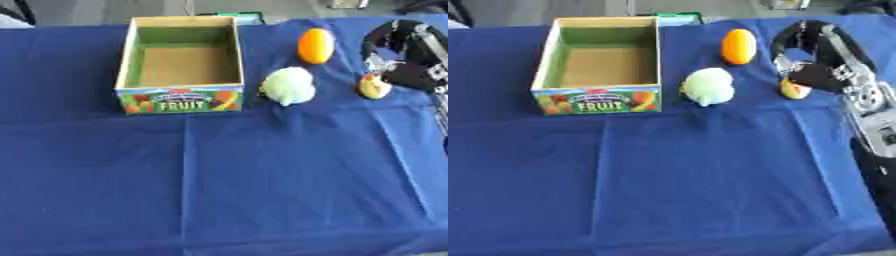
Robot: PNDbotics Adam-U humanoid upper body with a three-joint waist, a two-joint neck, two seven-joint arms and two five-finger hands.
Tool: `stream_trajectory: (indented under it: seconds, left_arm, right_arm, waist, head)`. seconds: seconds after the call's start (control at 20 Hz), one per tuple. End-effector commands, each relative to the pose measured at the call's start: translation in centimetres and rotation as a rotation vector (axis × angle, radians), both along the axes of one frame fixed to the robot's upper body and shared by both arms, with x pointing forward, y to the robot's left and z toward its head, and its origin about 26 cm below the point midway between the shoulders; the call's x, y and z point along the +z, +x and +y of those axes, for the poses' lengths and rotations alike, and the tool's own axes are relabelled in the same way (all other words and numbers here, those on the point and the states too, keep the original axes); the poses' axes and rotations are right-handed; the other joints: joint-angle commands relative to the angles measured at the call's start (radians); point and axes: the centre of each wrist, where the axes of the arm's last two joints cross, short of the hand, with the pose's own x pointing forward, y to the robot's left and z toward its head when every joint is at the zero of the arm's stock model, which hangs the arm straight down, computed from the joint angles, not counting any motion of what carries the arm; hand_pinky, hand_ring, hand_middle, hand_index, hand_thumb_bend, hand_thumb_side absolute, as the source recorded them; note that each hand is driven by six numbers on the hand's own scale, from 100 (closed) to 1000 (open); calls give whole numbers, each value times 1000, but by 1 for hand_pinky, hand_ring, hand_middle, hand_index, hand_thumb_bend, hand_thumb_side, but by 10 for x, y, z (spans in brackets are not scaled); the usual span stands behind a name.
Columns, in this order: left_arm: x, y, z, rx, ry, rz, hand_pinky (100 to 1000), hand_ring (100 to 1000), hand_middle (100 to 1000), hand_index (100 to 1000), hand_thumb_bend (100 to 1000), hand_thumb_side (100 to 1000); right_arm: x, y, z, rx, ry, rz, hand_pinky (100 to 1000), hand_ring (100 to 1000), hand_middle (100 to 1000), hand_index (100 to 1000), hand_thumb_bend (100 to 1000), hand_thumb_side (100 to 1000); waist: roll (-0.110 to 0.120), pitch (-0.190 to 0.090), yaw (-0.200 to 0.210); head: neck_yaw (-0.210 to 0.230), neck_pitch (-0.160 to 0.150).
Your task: Pick up objects on the table and place them in the box.
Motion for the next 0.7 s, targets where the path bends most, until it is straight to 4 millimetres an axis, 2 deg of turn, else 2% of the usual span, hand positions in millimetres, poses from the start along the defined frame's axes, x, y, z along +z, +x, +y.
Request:
stream_trajectory:
  seconds: [0.05,0.15,0.2,0.3,0.5,0.7]
  left_arm:
    - [8,-1,1,-1,14,-27,729,476,594,669,100,641]
    - [8,-1,1,-2,15,-26,729,476,594,669,100,642]
    - [8,-1,1,-3,15,-26,729,476,594,669,100,641]
    - [8,-1,1,-3,16,-25,729,476,594,669,100,642]
    - [8,-1,1,-3,18,-23,729,476,594,669,100,643]
    - [7,-1,2,-2,19,-20,729,476,594,669,100,644]
  right_arm:
    - [18,0,-4,-5,-30,-53,773,585,513,623,196,174]
    - [21,1,-5,-9,-48,-61,775,597,532,651,271,182]
    - [23,1,-5,-9,-65,-65,779,610,551,679,348,192]
    - [27,3,-7,-3,-121,-74,789,641,591,730,437,210]
    - [32,9,-15,11,-257,-59,808,715,675,816,466,251]
    - [31,16,-30,-26,-354,-6,804,717,675,817,467,252]
  waist:
    - [0,-12,1]
    - [0,-12,1]
    - [0,-12,1]
    - [0,-13,2]
    - [-1,-14,3]
    - [-1,-15,0]
  head:
    - [-1,5]
    - [-2,5]
    - [-3,5]
    - [-4,5]
    - [-5,5]
    - [-5,5]
